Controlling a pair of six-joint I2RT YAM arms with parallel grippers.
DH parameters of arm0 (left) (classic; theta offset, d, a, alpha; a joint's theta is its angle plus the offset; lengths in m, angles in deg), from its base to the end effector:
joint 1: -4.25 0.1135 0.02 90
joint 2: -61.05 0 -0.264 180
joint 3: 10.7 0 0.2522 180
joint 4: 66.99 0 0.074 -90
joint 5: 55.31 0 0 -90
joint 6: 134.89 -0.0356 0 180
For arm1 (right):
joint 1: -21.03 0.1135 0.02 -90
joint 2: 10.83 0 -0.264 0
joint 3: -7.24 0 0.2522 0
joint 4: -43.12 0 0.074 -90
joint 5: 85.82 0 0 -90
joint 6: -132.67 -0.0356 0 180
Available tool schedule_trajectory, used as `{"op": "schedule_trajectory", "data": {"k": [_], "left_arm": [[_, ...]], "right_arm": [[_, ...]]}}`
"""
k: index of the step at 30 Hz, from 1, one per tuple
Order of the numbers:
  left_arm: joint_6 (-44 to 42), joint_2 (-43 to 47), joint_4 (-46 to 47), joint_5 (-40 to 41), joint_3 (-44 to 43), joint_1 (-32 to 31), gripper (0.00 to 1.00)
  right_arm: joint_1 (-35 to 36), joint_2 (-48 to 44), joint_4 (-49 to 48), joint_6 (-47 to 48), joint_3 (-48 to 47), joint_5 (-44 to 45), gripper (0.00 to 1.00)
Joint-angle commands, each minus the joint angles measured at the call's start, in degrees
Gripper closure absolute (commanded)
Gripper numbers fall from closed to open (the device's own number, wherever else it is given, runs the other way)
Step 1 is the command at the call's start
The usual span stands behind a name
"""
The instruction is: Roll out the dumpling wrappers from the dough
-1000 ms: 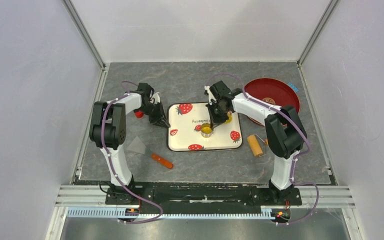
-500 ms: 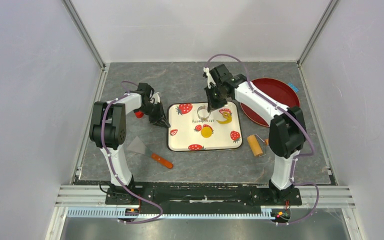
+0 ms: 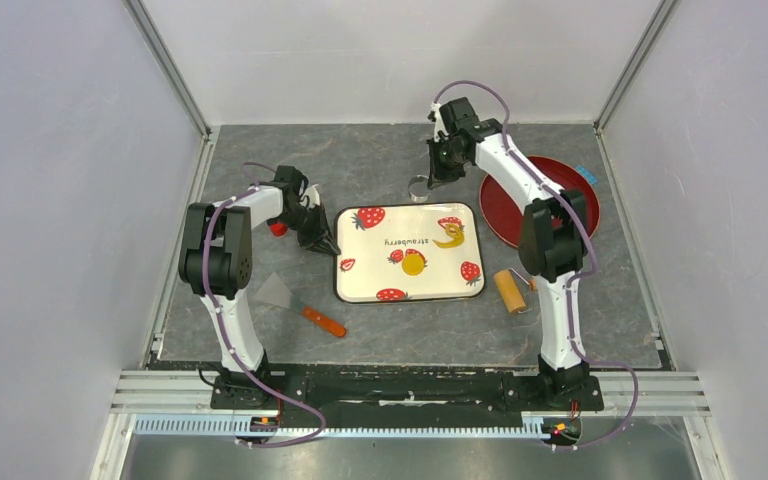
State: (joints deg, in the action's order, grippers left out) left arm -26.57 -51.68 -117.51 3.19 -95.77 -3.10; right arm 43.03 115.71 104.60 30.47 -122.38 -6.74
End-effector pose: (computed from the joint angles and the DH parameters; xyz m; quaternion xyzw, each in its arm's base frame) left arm 0.3614 -0.0654 0.1378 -0.0637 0.9556 -0.2853 0.0366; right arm 0.4482 0.1884 0.2464 -0.1076 0.9521 0.1672 0.2321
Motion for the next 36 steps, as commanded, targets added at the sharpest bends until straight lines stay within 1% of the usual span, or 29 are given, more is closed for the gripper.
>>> {"op": "schedule_trajectory", "data": {"k": [1,7,11,14,15,16,17,19,21,26,27,29,32,36], "left_arm": [[-0.6,-1.1,0.8,-0.6,-0.7,-0.6,0.98],[-0.5,-1.1,0.8,-0.7,-0.7,-0.6,0.98],[-0.6,-1.1,0.8,-0.7,-0.7,-0.6,0.98],[-0.6,-1.1,0.8,-0.6,-0.7,-0.6,0.98],[-0.6,-1.1,0.8,-0.6,-0.7,-0.6,0.98],[-0.6,-1.0,0.8,-0.7,-0.7,-0.6,0.98],[-0.7,-0.9,0.8,-0.6,-0.7,-0.6,0.98],[-0.8,-0.5,0.8,-0.6,-0.8,-0.6,0.98],[-0.9,0.4,1.1,-0.3,-0.6,-0.6,0.94],[-0.4,4.9,4.7,-2.3,1.0,-0.6,0.68],[-0.5,6.3,5.3,-2.2,1.7,-0.5,0.64],[-0.6,9.5,5.5,-0.8,2.7,-0.4,0.57],[0.3,15.1,5.1,1.6,4.3,-0.2,0.46],[5.5,23.3,3.2,3.5,6.6,-0.1,0.37]], "right_arm": [[-2.4,1.3,-3.0,-2.5,-2.9,-0.8,1.0],[-4.6,3.6,-7.0,-3.9,-1.0,0.1,1.0],[-5.6,6.0,-7.8,-4.4,-1.4,-0.1,1.0],[-5.9,7.2,-8.2,-4.4,-1.0,-0.1,0.97],[-5.9,7.2,-8.3,-4.4,-0.6,0.1,0.95],[-5.9,7.2,-8.5,-4.4,0.0,0.3,0.91],[-6.0,6.9,-8.8,-4.4,0.6,0.9,0.84],[-6.0,5.8,-9.9,-4.4,2.5,1.6,0.74],[-6.1,4.4,-11.0,-4.3,3.9,2.2,0.63],[-6.1,0.3,-12.1,-4.4,7.2,3.1,0.37],[-6.1,-1.2,-12.7,-4.3,8.5,3.2,0.31],[-6.1,-4.6,-14.0,-4.1,12.0,3.6,0.23],[-6.1,-11.8,-16.5,-4.0,19.6,3.1,0.13],[-6.0,-23.2,-22.0,-4.8,33.7,1.9,0.03]]}}
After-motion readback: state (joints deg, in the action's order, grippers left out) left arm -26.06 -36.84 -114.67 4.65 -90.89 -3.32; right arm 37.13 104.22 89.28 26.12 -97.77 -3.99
